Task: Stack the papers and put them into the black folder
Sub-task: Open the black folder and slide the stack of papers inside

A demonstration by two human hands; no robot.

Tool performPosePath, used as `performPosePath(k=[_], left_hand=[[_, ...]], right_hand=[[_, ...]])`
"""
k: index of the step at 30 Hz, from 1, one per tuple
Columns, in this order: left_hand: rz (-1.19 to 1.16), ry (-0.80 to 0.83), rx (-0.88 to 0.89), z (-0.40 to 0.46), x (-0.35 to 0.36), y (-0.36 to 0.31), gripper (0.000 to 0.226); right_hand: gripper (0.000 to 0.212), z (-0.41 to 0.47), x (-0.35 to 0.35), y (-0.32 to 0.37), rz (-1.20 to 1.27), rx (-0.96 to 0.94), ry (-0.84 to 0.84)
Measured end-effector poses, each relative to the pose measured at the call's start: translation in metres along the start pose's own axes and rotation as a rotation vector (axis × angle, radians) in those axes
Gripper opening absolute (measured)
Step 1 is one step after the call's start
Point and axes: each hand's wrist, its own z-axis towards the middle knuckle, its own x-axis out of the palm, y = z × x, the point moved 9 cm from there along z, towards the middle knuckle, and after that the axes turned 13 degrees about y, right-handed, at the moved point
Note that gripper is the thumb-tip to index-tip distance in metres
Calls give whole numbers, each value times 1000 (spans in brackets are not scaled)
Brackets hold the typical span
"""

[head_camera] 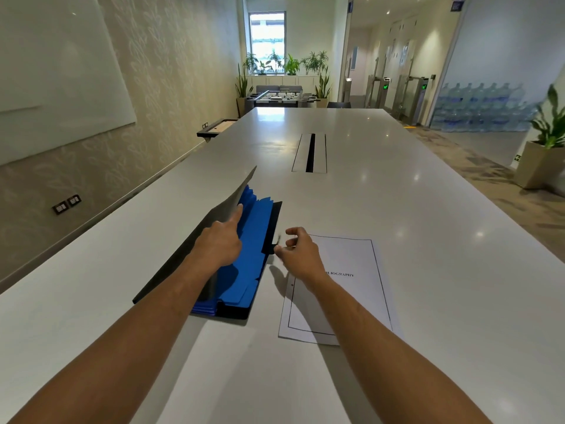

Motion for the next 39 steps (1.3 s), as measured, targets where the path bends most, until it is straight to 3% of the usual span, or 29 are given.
performPosePath(k=[6, 11, 13, 17, 25, 32, 39], left_hand=[[-9, 30, 57, 9, 14, -6, 80], [45, 30, 69, 9, 28, -14, 27], [93, 34, 65, 11, 39, -21, 18], [138, 46, 115, 16, 57, -40, 21], [271, 147, 91, 18, 82, -64, 25], [271, 284, 83, 26, 97, -67, 49], [303, 277, 73, 30, 97, -67, 47]], right_hand=[[56, -28, -44, -9, -375, 46, -138], [53, -72, -110, -43, -651, 285, -298], [56, -85, -128, -61, -695, 405, -295], [62, -96, -143, -79, -682, 522, -245], [63, -91, -139, -71, -653, 531, -201], [37, -89, -149, -66, -539, 535, -211], [41, -87, -157, -75, -309, 537, -238]])
